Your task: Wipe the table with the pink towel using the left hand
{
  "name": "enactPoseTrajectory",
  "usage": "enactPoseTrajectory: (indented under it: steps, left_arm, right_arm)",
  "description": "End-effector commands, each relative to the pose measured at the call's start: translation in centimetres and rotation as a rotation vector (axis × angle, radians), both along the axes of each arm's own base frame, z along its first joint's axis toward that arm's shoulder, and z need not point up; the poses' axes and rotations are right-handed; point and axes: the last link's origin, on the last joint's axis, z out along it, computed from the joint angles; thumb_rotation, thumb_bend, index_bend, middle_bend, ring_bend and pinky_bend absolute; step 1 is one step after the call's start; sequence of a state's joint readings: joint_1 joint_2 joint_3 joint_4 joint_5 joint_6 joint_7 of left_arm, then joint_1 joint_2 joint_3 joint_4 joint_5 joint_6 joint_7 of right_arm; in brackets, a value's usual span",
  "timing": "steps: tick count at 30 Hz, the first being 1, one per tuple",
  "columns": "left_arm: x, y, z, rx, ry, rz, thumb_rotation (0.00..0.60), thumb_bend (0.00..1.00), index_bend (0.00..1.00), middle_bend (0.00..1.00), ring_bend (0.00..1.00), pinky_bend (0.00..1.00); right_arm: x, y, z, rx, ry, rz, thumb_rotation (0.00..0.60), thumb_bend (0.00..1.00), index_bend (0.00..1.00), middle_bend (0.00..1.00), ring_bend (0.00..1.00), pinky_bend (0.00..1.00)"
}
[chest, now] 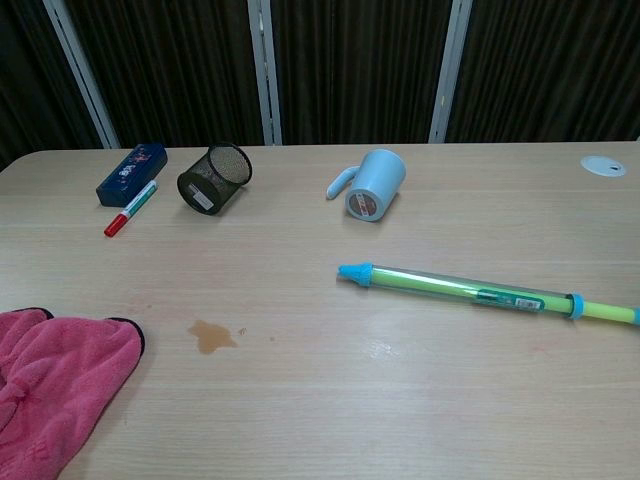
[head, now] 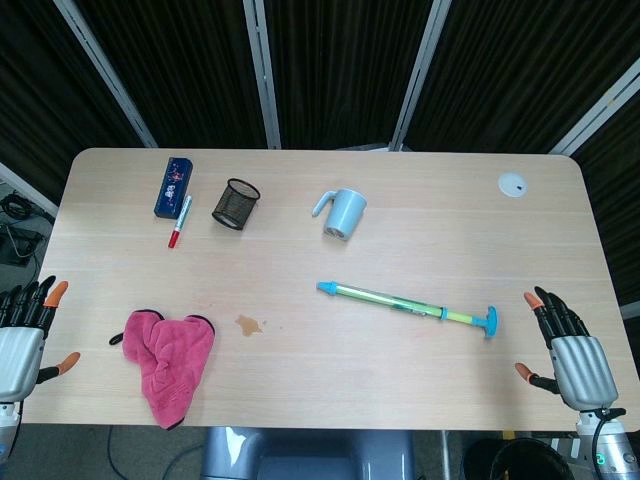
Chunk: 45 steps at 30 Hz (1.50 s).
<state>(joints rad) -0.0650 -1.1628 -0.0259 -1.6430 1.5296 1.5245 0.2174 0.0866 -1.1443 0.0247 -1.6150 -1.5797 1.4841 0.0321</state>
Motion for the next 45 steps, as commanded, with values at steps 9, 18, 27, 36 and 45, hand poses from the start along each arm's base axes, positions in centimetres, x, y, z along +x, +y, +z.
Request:
enactPoseTrajectory:
  steps: [9,18,27,36,45]
  left_arm:
    - [0.0,-0.1,-0.1,-0.026,-0.002,0.018,0.600,0.00,0.00,0.00,0.00,0.00]
    - [-0.1,-0.3,-0.7,-0.197,0.018,0.106,0.600,0.00,0.00,0.00,0.00,0.00]
    - [2.5,0.1,-4.2,-0.332,0.064,0.118,0.600,0.00,0.00,0.00,0.00,0.00]
    - [4.9,-0.3,-10.0,-0.420,0.122,0.056,0.600,0.00,0.00,0.00,0.00,0.00]
    - [5.9,-1.8,-13.4,-0.490,0.132,0.052,0.600,0.00,0.00,0.00,0.00,0.00]
  right_arm:
    - [-0.1,0.0,0.0,0.000,-0.001,-0.004,0.600,0.09,0.00,0.00,0.00,0.17]
    - [0.0,0.0,-0.1,0.005,-0.005,-0.003,0.600,0.09,0.00,0.00,0.00,0.17]
    - [0.0,0.0,-0.1,0.005,-0.014,-0.007,0.600,0.09,0.00,0.00,0.00,0.17]
    - [0.0,-0.1,-0.1,0.005,-0.018,-0.008,0.600,0.09,0.00,0.00,0.00,0.17]
    - [0.1,0.0,-0.1,0.006,-0.020,-0.003,0.600,0.09,0.00,0.00,0.00,0.17]
